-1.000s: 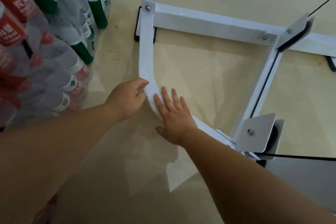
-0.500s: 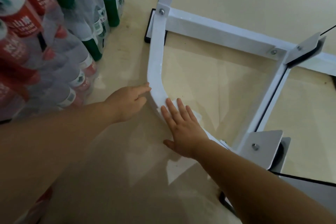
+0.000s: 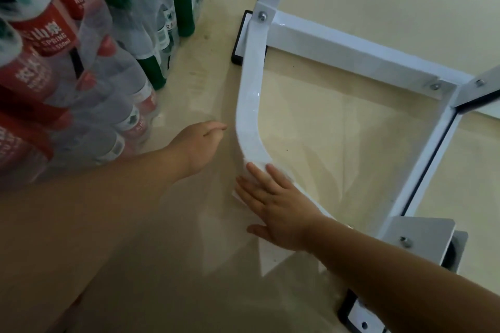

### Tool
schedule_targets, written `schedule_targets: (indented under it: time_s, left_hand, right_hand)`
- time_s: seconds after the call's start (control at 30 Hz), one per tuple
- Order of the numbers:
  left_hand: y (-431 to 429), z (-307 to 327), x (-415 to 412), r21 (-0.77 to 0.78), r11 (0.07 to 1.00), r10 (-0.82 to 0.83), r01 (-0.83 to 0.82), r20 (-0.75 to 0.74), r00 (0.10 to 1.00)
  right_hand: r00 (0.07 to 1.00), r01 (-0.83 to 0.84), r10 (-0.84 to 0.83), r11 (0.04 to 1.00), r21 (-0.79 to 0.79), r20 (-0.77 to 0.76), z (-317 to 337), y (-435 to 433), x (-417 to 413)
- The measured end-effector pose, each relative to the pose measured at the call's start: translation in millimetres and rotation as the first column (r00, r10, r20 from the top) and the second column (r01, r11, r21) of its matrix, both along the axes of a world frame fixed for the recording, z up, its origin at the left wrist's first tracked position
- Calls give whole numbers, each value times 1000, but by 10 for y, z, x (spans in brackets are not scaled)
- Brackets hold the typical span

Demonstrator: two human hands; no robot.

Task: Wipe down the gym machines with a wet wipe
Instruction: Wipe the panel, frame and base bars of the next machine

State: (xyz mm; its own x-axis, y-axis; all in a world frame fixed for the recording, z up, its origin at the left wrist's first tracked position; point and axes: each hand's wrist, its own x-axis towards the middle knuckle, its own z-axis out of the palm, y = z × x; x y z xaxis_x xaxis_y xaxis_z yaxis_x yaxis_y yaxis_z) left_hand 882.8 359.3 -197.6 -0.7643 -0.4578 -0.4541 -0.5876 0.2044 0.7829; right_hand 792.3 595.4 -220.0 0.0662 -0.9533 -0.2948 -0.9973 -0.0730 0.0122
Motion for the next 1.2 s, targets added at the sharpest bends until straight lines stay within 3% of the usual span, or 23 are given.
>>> schedule_targets:
  time_s: [0.1,0.17,0.37,0.43,0.67,0.77,0.9,0.97,1.1,1.2]
  left_hand:
    - [9,-22,-27,11,1000,15,-15,-3,1000]
    - [7,-36,-36,24,999,36,-36,-8,999]
    - [-28,-24,7,113,969,224,-218,-40,974]
    - [-57,-47,1,121,953,282,-277,-26,959]
    - [-122,-53,-164,86,917,396,-391,-55,917]
    - [-84,-2,-367,75,872,488,-483,-86,869]
    - [-71,-67,-592,39,803,596,-595,-65,800]
    - [-40,-188,-690,26,814,581,-581,0,814]
    - [149,-328,-854,-55,891,450,-451,-31,892]
    - [280,-367,-883,-187,863,458,-470,-103,883]
  right_hand:
    - [985,-169,169,986,-4,20,18,-60,-217]
    - [979,-189,190,982,-17,79,30,-346,-402]
    - [968,208,-211,978,33,136,128,-1262,-773]
    - [948,270,-271,963,27,166,131,-1278,-729]
    - [986,30,-32,999,17,166,95,-630,-476]
    - [979,7,-10,1000,16,203,82,-769,-648]
    - [943,253,-249,967,8,220,67,-1421,-984]
    - [903,369,-360,929,3,234,69,-1713,-1214]
    - [899,407,-406,913,32,164,65,-2032,-1628]
    - [873,450,-449,892,45,192,80,-2108,-1703]
